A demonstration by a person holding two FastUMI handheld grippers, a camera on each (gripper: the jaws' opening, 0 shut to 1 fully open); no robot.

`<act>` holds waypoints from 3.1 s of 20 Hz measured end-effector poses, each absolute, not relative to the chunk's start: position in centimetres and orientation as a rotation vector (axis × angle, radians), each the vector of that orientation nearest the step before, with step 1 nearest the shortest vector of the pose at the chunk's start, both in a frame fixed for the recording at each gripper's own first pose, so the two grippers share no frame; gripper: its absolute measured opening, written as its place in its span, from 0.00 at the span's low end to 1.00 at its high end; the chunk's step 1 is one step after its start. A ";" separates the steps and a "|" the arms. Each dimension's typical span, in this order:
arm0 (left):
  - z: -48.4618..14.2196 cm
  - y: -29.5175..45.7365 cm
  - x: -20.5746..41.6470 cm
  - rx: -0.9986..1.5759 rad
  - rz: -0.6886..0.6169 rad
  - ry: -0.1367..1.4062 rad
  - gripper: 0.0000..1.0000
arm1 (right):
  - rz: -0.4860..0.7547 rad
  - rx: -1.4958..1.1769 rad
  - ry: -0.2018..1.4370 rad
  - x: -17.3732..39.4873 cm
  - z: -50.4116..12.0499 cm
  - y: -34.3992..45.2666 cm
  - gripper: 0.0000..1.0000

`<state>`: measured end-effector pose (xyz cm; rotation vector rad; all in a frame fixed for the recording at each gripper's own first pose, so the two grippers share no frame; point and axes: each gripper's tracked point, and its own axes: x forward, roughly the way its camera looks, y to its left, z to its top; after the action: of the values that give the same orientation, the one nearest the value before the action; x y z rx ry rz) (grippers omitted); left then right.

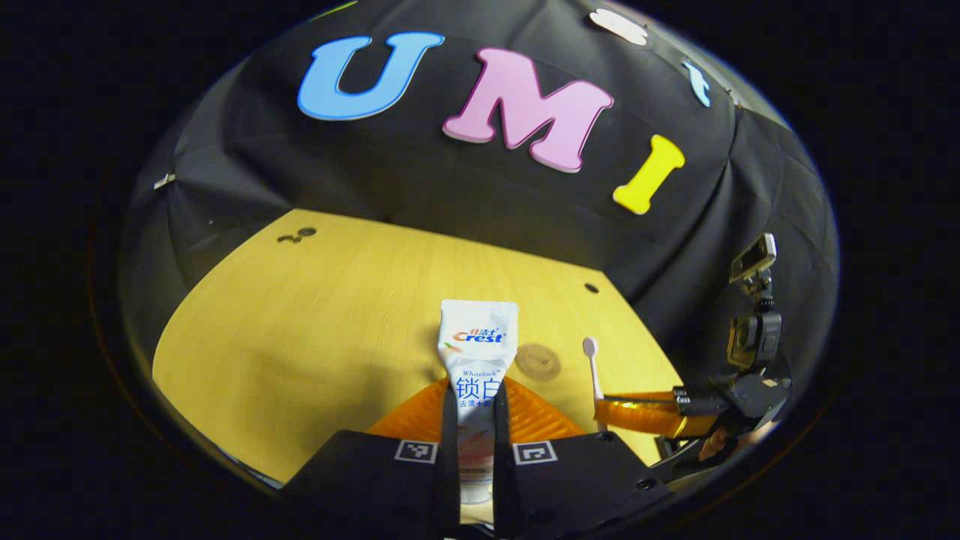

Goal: Put the toothbrush and toothpaste on the desktop into the cup, then pick up the cup and place it on the coaster on the desktop.

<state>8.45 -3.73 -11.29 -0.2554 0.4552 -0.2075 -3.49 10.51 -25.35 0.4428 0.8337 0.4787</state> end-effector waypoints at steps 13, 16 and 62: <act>-6.1 -8.4 21.7 -0.282 -0.322 0.219 0.22 | 0.368 0.491 0.787 -3.2 -24.1 3.6 0.06; -7.0 -8.3 24.2 -0.287 -0.314 0.206 0.22 | 0.329 0.506 0.792 -3.2 -24.6 2.2 0.06; -15.4 -3.1 18.0 -0.213 -0.211 0.348 0.81 | 0.272 0.641 0.659 0.5 -21.1 7.1 0.06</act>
<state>18.05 -3.13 -15.44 -0.2130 0.3482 -0.2106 0.48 7.10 -21.14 0.6408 0.6589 0.2718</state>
